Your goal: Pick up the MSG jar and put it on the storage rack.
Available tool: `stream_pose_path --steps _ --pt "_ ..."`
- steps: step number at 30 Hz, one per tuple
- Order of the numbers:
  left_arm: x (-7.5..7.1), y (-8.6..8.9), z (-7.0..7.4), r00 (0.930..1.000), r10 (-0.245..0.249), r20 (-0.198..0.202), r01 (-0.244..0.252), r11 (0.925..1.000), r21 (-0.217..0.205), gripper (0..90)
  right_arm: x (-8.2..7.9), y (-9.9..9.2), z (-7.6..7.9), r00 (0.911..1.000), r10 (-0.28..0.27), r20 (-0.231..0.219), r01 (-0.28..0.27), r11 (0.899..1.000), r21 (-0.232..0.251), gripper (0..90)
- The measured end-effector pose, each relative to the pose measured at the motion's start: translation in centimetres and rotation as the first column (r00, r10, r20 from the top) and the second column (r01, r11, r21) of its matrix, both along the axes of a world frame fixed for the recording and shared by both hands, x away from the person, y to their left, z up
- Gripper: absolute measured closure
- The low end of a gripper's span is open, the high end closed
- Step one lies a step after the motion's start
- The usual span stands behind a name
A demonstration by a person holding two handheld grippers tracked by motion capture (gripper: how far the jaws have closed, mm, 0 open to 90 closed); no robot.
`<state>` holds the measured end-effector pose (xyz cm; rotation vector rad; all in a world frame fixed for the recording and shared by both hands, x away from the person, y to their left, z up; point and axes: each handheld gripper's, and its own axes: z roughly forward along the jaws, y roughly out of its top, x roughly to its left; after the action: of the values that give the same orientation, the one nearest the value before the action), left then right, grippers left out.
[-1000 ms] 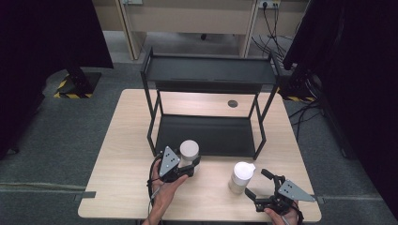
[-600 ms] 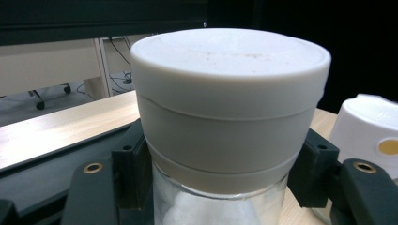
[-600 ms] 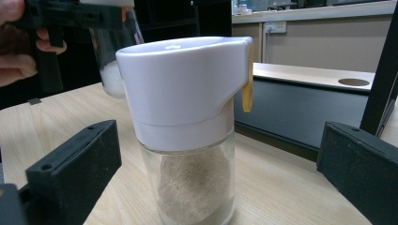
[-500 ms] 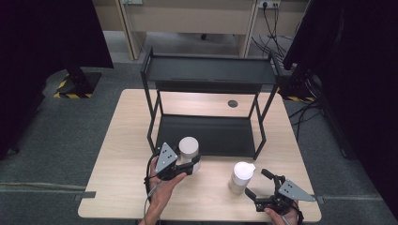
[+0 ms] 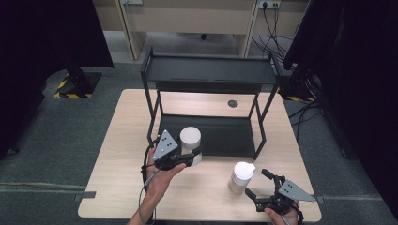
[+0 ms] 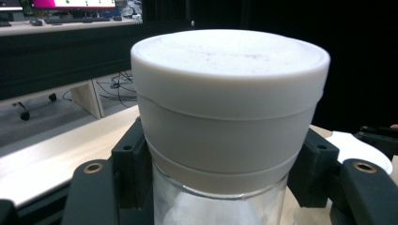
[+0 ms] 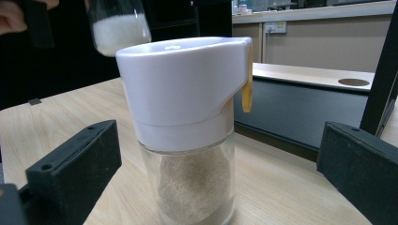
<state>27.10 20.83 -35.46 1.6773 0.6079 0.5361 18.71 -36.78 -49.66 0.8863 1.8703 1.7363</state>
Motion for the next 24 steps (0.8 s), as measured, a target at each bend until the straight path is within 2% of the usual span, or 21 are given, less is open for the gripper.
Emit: stream_pose_path --steps 10,18,24 --pt "1.4 -0.4 4.0 1.0000 -0.007 0.003 0.007 0.9999 0.010 34.8 0.0 0.0 0.0 1.0000 0.000 0.000 0.000 1.000 0.001 0.3" --pt "2.2 0.0 7.4 0.9999 0.008 0.008 -0.008 1.0000 0.001 34.9 0.0 -0.1 0.0 1.0000 0.001 -0.002 -0.001 1.000 0.005 0.3" --pt "2.8 0.3 10.0 0.9997 0.022 0.008 -0.022 0.9997 0.013 34.9 0.0 0.0 0.0 1.0000 0.003 -0.004 -0.003 1.000 0.004 0.3"
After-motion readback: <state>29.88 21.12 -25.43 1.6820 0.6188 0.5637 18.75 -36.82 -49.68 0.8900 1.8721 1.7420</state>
